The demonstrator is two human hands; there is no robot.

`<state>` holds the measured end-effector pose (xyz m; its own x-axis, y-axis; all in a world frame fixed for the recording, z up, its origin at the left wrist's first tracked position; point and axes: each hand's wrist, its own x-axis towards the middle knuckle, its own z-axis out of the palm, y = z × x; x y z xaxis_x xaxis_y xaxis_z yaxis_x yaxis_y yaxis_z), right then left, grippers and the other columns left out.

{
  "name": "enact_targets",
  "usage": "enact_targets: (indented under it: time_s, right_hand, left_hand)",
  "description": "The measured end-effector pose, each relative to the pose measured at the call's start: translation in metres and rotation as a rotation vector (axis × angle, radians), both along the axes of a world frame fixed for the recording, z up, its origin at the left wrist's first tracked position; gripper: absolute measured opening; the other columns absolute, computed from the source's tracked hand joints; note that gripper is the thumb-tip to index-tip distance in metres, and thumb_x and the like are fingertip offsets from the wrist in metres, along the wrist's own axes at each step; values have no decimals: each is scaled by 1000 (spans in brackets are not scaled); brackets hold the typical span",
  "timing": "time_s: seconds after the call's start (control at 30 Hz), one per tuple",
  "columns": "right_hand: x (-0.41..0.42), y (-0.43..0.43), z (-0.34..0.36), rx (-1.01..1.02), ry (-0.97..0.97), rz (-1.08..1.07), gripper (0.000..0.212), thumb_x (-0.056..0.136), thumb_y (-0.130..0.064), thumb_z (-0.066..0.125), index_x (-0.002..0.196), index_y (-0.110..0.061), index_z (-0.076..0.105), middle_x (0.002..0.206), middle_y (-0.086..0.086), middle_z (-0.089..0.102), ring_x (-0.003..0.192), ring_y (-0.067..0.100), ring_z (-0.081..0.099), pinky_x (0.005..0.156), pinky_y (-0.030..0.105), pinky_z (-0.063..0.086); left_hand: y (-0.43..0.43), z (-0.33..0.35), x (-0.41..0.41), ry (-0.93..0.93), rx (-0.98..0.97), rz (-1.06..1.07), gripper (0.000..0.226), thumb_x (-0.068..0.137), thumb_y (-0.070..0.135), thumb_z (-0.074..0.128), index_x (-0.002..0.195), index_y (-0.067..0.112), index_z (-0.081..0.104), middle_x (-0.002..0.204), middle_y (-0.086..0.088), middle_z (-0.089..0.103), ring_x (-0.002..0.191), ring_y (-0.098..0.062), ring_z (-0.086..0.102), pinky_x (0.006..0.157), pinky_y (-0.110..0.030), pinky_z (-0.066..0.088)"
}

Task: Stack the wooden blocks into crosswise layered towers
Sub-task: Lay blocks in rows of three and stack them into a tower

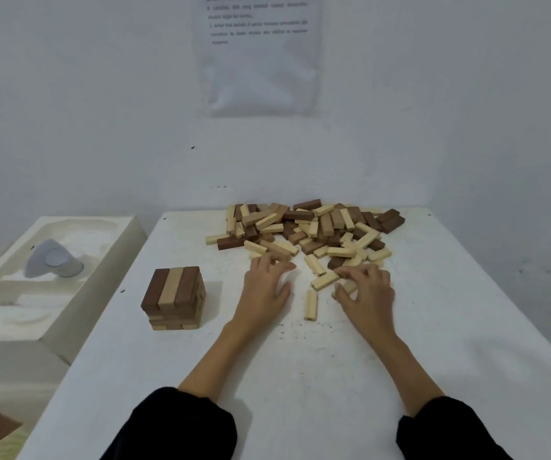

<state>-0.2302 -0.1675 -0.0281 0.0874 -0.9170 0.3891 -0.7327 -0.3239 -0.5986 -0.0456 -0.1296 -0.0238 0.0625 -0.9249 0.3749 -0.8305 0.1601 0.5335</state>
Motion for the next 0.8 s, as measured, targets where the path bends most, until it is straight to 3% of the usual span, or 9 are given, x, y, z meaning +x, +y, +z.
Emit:
enact_targets:
  time_s: [0.13,0.23,0.37,0.47,0.6,0.8]
  right_hand:
    - [3,-18,-3,-80,41,-77,23,74,-21,74,97,-20,71,99,8,56,99,31,47,78,42,39]
    - [7,-32,-4,-74,110,-183,28,72,-37,76,92,-19,71,101,10,56,102,32,47,86,46,35]
    - [12,-44,-4,-117,199,-314,48,60,-57,76,85,-15,70,96,10,57,98,32,49,92,51,31]
    - [14,-49,-7,-99,274,-342,64,59,-65,71,91,-10,70,99,14,57,101,34,48,94,53,29]
    - [17,-56,-7,-48,287,-345,63,62,-65,70,92,-9,68,102,15,57,106,33,45,96,51,26]
    - [11,-57,-3,16,148,-292,32,76,-39,66,99,-16,68,99,3,66,109,24,49,100,45,19]
  left_hand:
    - [-15,-7,7,126,-65,99,33,82,9,56,111,25,61,125,0,44,116,-21,37,93,-45,41]
    - [-22,-4,9,234,-77,142,31,80,13,58,104,32,61,120,11,39,116,-9,34,95,-38,39]
    - [-33,-8,14,142,-30,198,31,80,28,60,111,31,59,125,9,37,119,-11,32,93,-33,30]
    - [-36,-11,14,93,-15,204,33,86,29,60,119,30,56,131,5,36,121,-15,29,92,-29,24]
    - [-36,-13,15,74,-30,235,29,97,28,47,125,26,52,143,4,32,125,-16,23,92,-31,24]
    - [-36,-13,15,34,-34,216,45,87,-4,37,122,22,48,144,10,39,127,-22,26,91,-29,23]
